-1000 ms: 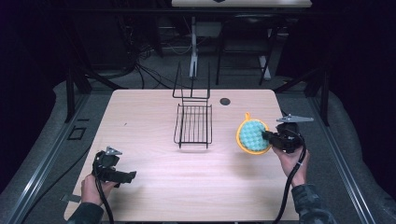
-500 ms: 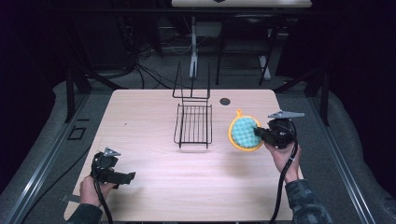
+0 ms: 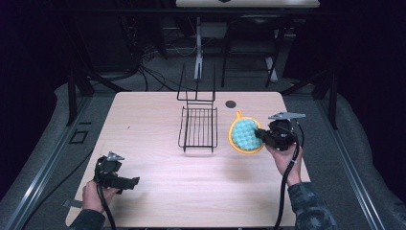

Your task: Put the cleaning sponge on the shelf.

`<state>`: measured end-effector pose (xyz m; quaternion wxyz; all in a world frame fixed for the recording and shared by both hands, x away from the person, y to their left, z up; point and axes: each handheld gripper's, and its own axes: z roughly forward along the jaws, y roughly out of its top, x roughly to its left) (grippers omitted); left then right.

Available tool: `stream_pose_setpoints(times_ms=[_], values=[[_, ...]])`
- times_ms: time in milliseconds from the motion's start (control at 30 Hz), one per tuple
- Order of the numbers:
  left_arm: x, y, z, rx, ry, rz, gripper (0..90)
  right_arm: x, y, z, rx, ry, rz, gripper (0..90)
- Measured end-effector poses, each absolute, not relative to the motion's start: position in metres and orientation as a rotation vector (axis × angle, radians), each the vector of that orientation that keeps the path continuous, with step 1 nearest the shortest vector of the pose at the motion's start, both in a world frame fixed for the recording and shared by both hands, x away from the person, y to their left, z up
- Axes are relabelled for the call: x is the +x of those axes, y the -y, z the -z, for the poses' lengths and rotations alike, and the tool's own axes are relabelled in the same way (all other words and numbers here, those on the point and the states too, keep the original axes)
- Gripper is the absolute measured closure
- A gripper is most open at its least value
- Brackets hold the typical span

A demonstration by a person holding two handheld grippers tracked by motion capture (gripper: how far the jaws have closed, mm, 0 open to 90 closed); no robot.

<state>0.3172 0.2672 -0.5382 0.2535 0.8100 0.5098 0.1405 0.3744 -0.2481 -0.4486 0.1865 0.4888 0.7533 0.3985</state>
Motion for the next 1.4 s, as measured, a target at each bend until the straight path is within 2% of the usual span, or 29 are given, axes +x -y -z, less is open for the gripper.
stream_pose_setpoints(times_ms=[667, 1400], values=[[0.317, -0.266, 0.538, 2.198, -1.377, -0.381, 0.4, 0.378, 0.229, 0.441, 1.322, -2.144, -1.154, 87.8], [0.317, -0.267, 0.537, 2.187, -1.373, -0.376, 0.4, 0.386, 0.189, 0.437, 1.243, -2.197, -1.158, 87.8]])
